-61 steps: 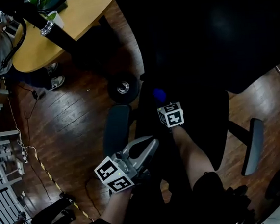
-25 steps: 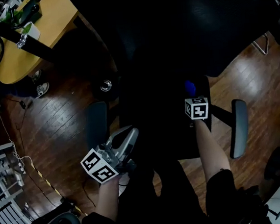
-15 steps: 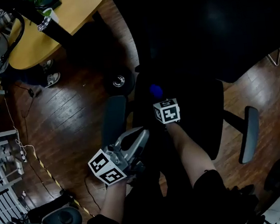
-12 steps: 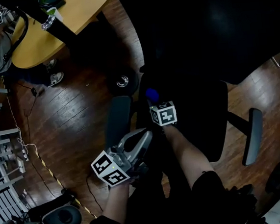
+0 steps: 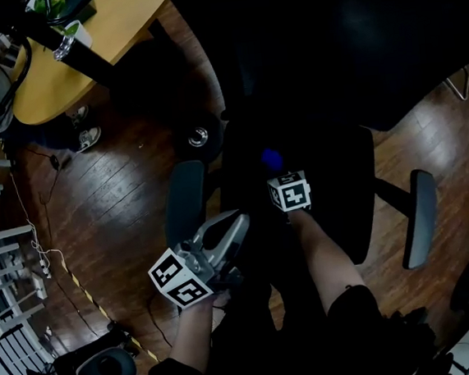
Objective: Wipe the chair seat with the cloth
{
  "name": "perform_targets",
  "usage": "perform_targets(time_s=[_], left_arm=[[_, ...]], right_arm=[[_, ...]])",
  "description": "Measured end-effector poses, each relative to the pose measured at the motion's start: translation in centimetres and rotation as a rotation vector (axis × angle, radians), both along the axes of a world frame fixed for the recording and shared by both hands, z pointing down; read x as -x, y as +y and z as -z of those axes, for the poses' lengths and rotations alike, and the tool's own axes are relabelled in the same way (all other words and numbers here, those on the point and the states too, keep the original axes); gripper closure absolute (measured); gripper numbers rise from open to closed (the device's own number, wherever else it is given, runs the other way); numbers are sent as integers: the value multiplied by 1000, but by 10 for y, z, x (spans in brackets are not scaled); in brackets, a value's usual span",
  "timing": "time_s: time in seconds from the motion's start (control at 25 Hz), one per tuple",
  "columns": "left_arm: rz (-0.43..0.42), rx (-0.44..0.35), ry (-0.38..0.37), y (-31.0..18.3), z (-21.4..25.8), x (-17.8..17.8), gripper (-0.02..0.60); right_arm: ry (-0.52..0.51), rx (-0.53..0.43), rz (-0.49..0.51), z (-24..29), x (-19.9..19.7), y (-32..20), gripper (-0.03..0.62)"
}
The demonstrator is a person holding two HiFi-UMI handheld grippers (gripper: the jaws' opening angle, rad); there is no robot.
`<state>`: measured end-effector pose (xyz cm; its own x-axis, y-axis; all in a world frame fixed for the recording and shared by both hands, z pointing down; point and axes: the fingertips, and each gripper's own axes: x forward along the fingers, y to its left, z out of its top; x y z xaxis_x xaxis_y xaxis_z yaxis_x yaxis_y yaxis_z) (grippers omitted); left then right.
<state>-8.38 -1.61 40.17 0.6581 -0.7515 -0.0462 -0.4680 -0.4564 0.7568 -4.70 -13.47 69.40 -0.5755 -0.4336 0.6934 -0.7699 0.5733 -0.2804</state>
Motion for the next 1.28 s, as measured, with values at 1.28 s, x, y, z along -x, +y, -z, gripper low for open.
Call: perform_targets(time_s=[1.28], left_arm=[[-45, -14, 21, 3, 8, -21, 584]], right_arm=[[252, -3, -333, 17, -268, 2, 556]])
